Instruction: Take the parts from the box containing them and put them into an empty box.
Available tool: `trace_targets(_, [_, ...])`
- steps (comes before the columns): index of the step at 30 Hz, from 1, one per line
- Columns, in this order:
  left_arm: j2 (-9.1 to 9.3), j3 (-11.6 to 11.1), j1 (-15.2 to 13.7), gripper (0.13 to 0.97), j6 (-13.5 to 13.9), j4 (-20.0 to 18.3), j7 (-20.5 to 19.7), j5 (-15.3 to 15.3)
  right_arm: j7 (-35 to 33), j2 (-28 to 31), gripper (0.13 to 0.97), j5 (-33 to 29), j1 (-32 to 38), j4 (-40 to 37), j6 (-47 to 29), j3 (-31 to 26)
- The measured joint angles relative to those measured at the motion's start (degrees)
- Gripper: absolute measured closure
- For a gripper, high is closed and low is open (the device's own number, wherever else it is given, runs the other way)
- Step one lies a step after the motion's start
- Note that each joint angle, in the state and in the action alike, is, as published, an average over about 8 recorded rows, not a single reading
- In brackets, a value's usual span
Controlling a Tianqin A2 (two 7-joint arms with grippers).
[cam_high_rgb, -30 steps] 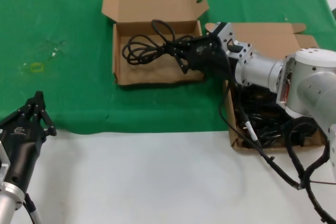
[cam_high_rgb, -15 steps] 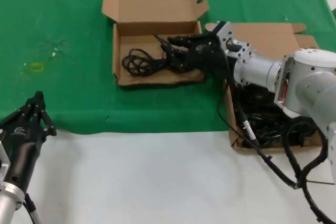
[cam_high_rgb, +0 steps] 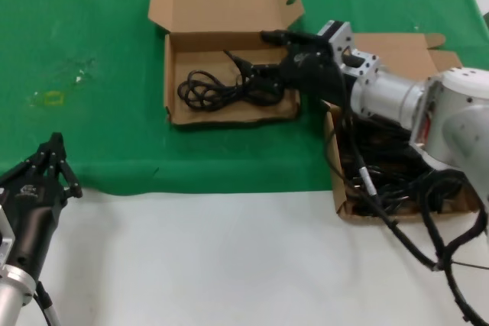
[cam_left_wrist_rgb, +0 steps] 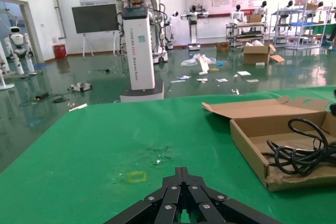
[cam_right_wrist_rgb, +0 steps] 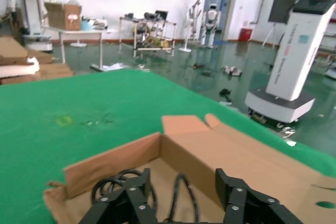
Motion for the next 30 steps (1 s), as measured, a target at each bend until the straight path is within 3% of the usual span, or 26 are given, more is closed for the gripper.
trace_targets(3, [0.00, 0.00, 0.00, 0.953, 0.00, 0.00, 0.00, 0.00, 3.58, 1.50, 0.695, -0.17, -3.39, 6.89, -0.05, -0.49])
trace_targets(19, [0.00, 0.00, 0.00, 0.953, 0.00, 0.00, 0.00, 0.00, 27.20, 12.24, 0.316, -1.41, -25.48, 47.64, 7.22, -2.65])
trace_targets(23, [0.00, 0.00, 0.00, 0.953, 0.00, 0.00, 0.00, 0.00, 30.25, 13.77, 0.292, -1.92, -28.20, 52.39, 9.09, -2.78])
trace_targets(30, [0.00, 0.00, 0.00, 0.949, 0.00, 0.00, 0.00, 0.00, 30.83, 14.07, 0.204, -2.01, -28.77, 53.32, 9.49, -2.78])
